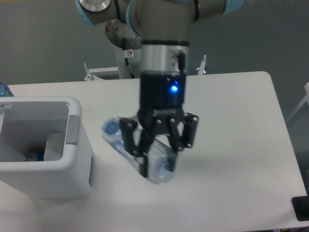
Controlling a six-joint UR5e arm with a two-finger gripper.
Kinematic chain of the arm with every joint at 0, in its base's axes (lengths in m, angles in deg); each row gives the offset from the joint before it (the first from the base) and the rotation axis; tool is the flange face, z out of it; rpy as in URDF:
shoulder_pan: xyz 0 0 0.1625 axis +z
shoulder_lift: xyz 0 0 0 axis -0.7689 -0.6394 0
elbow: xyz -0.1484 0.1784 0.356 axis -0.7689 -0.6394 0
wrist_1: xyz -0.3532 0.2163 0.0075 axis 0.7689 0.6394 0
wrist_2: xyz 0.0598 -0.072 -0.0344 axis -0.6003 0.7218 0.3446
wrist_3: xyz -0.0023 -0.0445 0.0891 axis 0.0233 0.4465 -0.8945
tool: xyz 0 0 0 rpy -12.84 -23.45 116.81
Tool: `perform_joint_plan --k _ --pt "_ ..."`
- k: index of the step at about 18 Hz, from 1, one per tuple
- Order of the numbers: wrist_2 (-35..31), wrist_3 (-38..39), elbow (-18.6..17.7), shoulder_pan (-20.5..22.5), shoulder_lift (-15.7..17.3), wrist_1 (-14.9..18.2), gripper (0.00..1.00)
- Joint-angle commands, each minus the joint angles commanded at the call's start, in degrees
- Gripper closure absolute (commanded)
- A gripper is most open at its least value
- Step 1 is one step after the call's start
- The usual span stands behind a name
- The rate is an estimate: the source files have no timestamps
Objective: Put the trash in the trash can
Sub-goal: 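Lift the bottle and carry it over the trash bin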
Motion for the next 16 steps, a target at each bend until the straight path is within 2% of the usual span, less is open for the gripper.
perform_joint_plan --k 5,16 --pt "1.0 -0.1 -1.1 -2.5 0.9 0.0 0.44" --pt "1.1 -0.8 -1.7 -10.6 -2.2 0.0 0.43"
